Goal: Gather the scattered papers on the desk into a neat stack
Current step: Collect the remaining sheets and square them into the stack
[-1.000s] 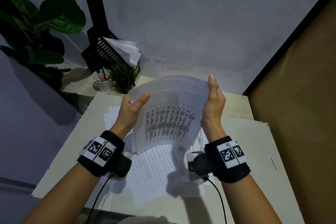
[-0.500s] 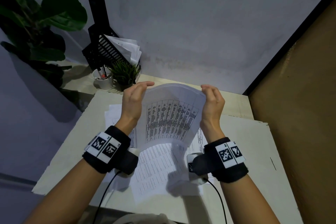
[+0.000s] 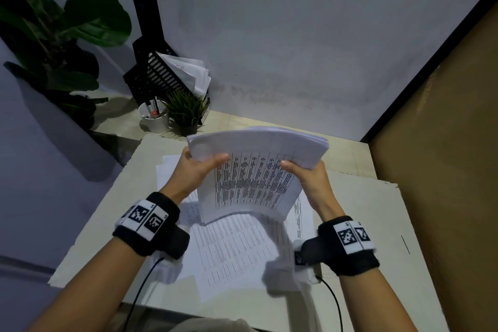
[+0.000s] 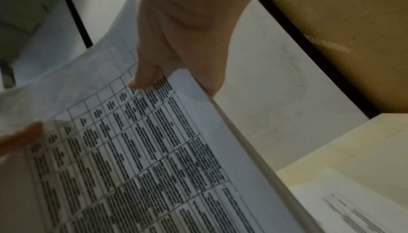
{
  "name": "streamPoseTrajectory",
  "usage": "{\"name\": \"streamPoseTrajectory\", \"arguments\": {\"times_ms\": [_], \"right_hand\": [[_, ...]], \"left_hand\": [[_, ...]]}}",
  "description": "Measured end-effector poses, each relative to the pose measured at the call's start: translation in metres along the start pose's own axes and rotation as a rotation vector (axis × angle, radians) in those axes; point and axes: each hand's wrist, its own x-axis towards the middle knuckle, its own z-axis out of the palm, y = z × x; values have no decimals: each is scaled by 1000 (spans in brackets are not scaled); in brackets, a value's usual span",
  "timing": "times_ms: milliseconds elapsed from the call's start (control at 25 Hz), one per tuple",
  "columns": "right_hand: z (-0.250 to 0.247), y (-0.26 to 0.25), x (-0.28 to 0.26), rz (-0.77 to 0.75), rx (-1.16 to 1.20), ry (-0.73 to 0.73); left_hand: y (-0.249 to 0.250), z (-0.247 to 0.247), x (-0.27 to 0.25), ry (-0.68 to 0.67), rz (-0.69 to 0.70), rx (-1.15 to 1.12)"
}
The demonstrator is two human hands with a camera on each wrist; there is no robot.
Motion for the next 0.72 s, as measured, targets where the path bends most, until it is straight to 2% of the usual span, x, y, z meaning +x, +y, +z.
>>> {"name": "streamPoseTrajectory", "arguments": {"times_ms": [120,360,440,520,600,680,720], "right_hand": [[-4,-2,-2,-30,58,-82],[4,42,-13,137,-40,-126],[7,55,-16,165,-109,-64],[0,55,-14,177,-145,96],[-16,51,-9,167,-177,254],[-36,49,-3,142,-183,331],[-42,51,-2,143,-192,353]], "left_hand": [[3,-8,-5,-57,53,40],[-31,-4,-11,-98,-118,51],[-39,0,-9,-100,-141,65],[-67,-12,-5,-36,-167,132],[-110,-36,-7,186,-329,346],[-150,-57,-17,373,-658,592],[-163,-60,-23,399,-803,660]]}}
